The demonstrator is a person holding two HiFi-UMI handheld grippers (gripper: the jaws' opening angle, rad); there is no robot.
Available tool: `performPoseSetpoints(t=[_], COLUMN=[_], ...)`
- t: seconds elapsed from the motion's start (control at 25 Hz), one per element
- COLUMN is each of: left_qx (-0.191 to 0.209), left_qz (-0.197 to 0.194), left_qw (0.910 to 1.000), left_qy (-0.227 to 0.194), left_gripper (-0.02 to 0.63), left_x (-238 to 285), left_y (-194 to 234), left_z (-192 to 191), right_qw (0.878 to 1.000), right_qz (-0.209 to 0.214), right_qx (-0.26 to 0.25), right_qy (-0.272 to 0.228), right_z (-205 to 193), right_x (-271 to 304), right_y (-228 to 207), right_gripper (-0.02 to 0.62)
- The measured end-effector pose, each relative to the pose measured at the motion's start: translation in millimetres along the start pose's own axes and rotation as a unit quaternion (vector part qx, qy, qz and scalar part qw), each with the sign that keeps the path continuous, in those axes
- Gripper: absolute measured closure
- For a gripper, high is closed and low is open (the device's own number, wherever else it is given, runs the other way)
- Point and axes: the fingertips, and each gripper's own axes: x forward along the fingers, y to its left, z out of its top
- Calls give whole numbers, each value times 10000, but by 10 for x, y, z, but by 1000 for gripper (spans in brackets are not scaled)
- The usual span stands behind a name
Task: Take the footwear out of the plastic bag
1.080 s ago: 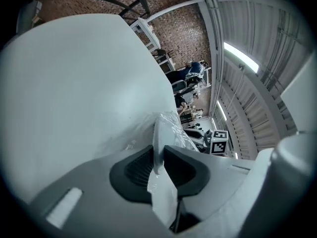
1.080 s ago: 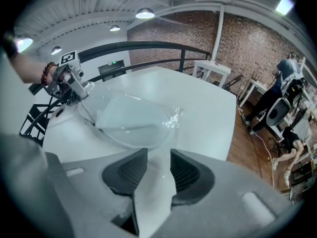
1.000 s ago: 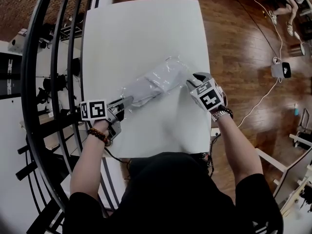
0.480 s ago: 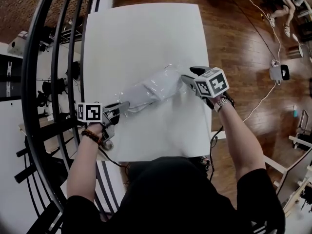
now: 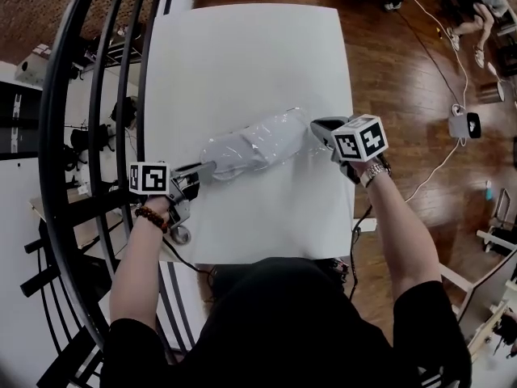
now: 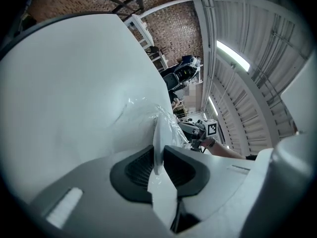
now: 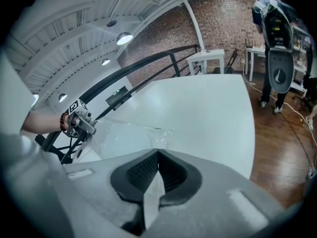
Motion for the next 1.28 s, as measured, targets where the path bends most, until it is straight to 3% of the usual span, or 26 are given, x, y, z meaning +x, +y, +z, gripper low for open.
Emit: performPoseSetpoints(t=[0.36, 0.76, 1.16, 1.28], left_qx=[6, -180, -401, -387], left_qz=[57, -149, -287, -155], left_qw=[9997, 9980, 9937, 9930], left_qy=[-225, -595, -1004, -1105], left_gripper=[529, 531, 531, 531], left_x=[-98, -358, -434, -513], left_y=[16, 120, 18, 67], left_z=[61, 158, 294, 358], right_qw=[9977, 9931, 9814, 9781], right_qz=[-596, -1013, -1681, -1812], right_qx=[259, 429, 815, 902], right_qy=[-198, -406, -451, -489], right_z=[-62, 9, -98, -65], right_x=[-189, -243, -551, -622], right_y=[-261, -335, -693, -747], right_gripper=[603, 603, 603, 603])
